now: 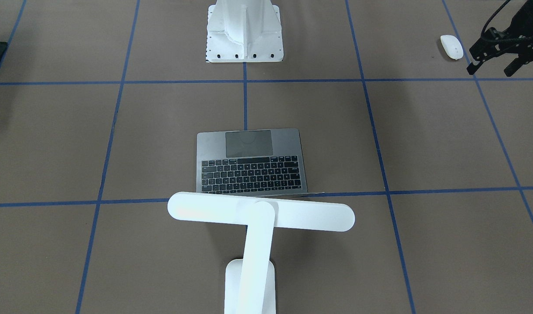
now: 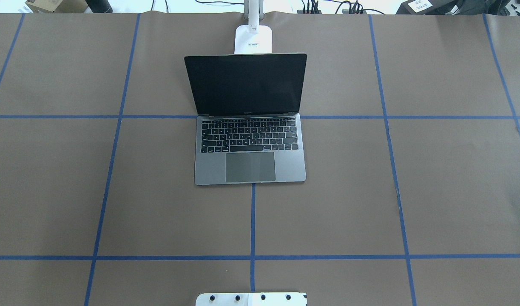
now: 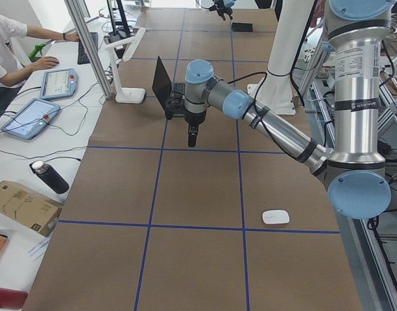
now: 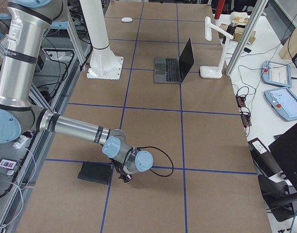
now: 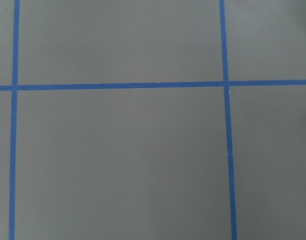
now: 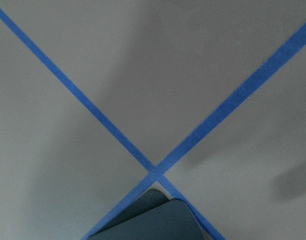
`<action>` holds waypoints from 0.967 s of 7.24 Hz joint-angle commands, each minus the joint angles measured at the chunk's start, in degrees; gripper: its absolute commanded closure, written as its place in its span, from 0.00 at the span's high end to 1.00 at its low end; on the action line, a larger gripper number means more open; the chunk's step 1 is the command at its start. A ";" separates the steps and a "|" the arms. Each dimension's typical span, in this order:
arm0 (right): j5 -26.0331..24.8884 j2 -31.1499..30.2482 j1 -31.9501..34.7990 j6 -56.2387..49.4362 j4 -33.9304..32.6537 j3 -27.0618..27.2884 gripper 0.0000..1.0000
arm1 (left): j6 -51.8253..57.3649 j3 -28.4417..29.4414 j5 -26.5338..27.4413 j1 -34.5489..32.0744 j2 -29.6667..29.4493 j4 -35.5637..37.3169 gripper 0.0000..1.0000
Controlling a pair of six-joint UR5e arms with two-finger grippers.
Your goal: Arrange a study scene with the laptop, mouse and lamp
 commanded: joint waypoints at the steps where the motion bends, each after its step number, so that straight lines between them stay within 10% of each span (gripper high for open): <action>1: 0.01 0.62 -0.04 -2.19 -0.25 -2.12 0.94 | -1.40 -0.98 0.09 0.00 -0.02 0.15 1.00; 7: 1.93 -0.27 -3.63 -9.40 -5.34 -2.21 0.93 | -2.29 -2.48 0.09 -0.09 0.06 0.24 1.00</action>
